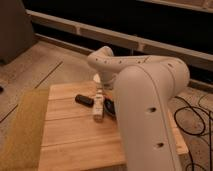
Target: Place the pepper in the ceramic bowl
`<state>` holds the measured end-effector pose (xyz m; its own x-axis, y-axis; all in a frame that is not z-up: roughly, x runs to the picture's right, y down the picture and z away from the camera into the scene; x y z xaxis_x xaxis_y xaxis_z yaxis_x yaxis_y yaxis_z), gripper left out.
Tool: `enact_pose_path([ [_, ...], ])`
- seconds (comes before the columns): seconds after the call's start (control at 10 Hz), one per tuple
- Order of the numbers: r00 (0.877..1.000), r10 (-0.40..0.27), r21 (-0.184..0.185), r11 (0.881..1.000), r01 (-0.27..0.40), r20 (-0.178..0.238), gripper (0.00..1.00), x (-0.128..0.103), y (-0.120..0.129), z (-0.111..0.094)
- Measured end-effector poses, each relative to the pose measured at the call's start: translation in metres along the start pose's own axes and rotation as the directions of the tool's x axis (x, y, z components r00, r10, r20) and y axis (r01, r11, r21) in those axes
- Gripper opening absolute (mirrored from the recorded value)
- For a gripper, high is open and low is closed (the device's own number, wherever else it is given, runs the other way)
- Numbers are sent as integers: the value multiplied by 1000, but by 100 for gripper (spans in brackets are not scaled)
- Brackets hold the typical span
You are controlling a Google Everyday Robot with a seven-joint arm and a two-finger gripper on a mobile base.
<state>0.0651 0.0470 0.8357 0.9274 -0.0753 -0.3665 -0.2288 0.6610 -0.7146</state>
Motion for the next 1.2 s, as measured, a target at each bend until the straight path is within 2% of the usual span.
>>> enact_pose_path([
  [0.2, 999, 33, -24, 999, -33, -13, 0, 5, -9, 7],
  [0.4, 998, 56, -52, 997, -57, -15, 0, 1, -8, 17],
  [0.6, 998, 60, -80, 995, -61, -14, 0, -1, -3, 34],
  [0.8, 999, 49, -125, 991, -49, -4, 6, -3, 6, 52],
  [1.1, 999, 46, -124, 991, -46, -2, 6, -4, 6, 51],
  [1.2, 999, 46, -123, 991, -46, -2, 1, -4, 5, 51],
])
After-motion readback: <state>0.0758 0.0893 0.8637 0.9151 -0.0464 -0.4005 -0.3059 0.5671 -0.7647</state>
